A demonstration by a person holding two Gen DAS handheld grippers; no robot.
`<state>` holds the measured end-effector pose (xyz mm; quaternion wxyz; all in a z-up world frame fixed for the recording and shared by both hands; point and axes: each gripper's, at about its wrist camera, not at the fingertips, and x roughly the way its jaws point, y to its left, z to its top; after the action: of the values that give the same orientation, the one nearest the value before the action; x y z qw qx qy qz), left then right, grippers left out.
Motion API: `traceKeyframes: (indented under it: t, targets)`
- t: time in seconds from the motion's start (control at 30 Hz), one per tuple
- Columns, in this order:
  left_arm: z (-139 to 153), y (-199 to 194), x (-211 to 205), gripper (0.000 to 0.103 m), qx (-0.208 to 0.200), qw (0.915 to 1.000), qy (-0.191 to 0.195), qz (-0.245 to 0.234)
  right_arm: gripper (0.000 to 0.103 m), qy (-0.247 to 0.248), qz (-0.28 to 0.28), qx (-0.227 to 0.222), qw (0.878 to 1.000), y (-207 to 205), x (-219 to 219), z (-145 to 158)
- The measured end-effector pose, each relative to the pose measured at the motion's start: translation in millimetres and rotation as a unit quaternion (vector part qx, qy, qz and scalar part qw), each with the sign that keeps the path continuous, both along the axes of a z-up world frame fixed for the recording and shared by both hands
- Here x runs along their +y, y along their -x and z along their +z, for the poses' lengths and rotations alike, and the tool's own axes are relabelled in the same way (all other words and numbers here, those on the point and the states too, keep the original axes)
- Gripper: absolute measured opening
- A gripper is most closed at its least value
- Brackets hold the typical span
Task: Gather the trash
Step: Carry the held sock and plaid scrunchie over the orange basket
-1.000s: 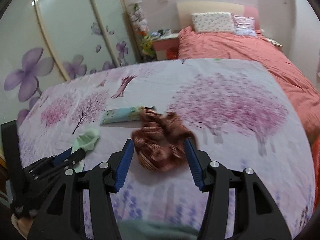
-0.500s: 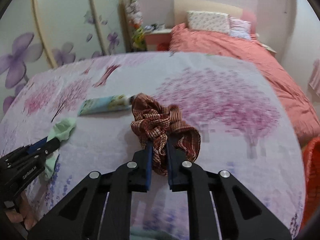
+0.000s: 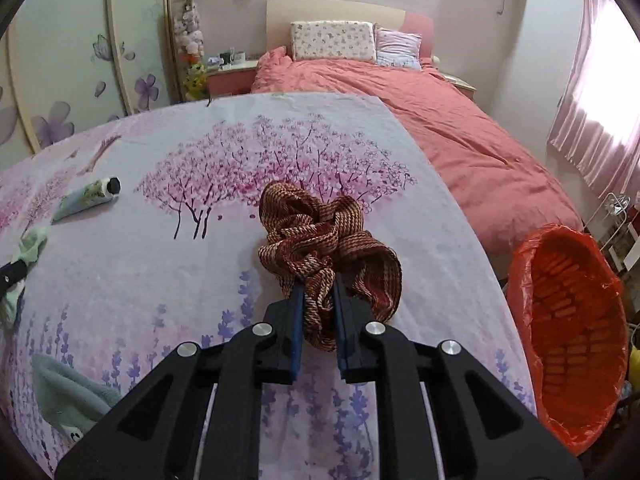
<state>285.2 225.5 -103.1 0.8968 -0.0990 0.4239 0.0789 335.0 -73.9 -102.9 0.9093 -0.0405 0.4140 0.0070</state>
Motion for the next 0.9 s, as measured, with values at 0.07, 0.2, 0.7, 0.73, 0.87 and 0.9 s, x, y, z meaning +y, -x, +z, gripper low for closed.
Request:
traceKeyframes:
  t: [0.07, 0.2, 0.7, 0.73, 0.87, 0.9]
  targets:
    - [0.2, 0.2, -0.4, 0.025, 0.000, 1.0000, -0.001, 0.000, 0.017, -0.005, 0.000, 0.009, 1.000, -2.3, -6.4, -2.9]
    - [0.3, 0.4, 0.5, 0.025, -0.001, 1.0000, 0.003, 0.000, 0.017, -0.030, 0.001, 0.010, 1.000, -2.7, -15.1, -2.2]
    - [1.2, 0.5, 0.1, 0.028, -0.002, 1.0000, 0.007, -0.003, 0.018, -0.019, 0.002, 0.010, 1.000, -1.6, -9.2, -2.7]
    - [1.0, 0.4, 0.2, 0.029, -0.002, 1.0000, 0.007, -0.004, 0.018, -0.019, 0.001, 0.010, 1.000, -1.6, -9.3, -2.6]
    - [1.0, -0.8, -0.7, 0.032, -0.002, 0.9999, 0.007, -0.008, 0.020, -0.023, 0.002, 0.011, 1.000, -1.4, -9.2, -2.9]
    - [1.2, -1.1, -1.4, 0.032, -0.002, 0.9999, 0.005, -0.009, 0.020, -0.024, 0.003, 0.011, 1.000, -1.5, -9.5, -2.8]
